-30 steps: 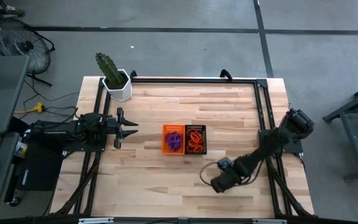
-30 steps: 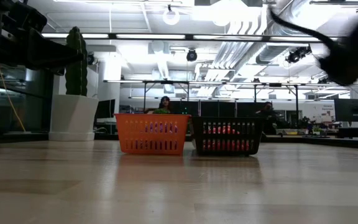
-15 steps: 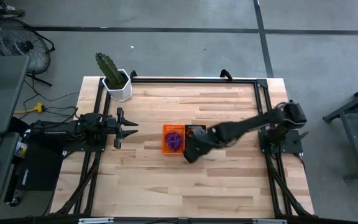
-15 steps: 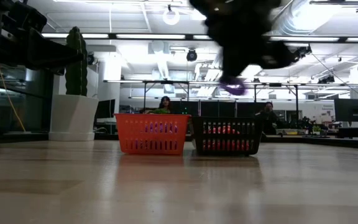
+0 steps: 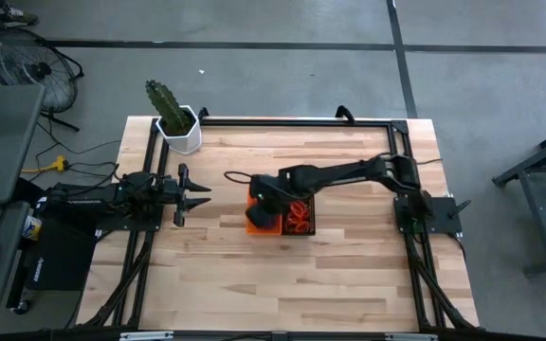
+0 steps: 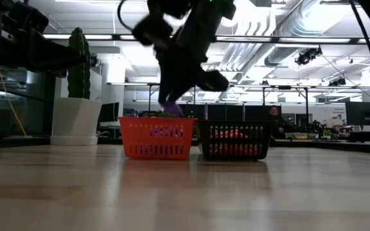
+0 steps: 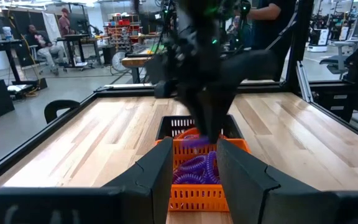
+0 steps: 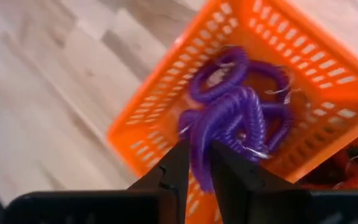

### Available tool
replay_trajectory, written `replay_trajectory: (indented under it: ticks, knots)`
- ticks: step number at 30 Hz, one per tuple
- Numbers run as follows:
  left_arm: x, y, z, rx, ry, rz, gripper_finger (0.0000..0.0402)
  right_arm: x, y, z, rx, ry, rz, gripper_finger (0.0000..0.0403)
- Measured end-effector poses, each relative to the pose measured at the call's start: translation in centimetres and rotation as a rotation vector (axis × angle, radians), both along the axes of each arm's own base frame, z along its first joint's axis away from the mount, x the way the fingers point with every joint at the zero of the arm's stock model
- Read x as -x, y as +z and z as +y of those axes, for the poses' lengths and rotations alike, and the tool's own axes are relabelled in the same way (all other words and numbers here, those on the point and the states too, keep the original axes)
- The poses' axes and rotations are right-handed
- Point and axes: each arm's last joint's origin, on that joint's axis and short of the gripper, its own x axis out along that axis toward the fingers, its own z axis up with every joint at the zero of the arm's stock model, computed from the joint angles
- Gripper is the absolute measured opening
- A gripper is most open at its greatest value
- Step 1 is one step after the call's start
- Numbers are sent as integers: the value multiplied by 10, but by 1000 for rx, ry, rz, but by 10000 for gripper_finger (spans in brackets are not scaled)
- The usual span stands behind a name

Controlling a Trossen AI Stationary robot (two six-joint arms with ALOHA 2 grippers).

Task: Sort spring keychains
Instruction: Put the violet spring keychain into the orange bin, then return to Home Position

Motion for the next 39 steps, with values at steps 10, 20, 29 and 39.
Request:
replay_trajectory:
  ticks: [10,20,29,39]
  knots:
    - [0,0,0,0,0,0,122,6,-9,-10,56,-16,96,133]
    - [0,0,0,0,0,0,122,6,13,1,265,227,-18,171]
    - [0,0,0,0,0,0,122,40,46,0,553,366,-68,171]
    - [0,0,0,0,0,1,122,131,9,10,597,337,-411,162]
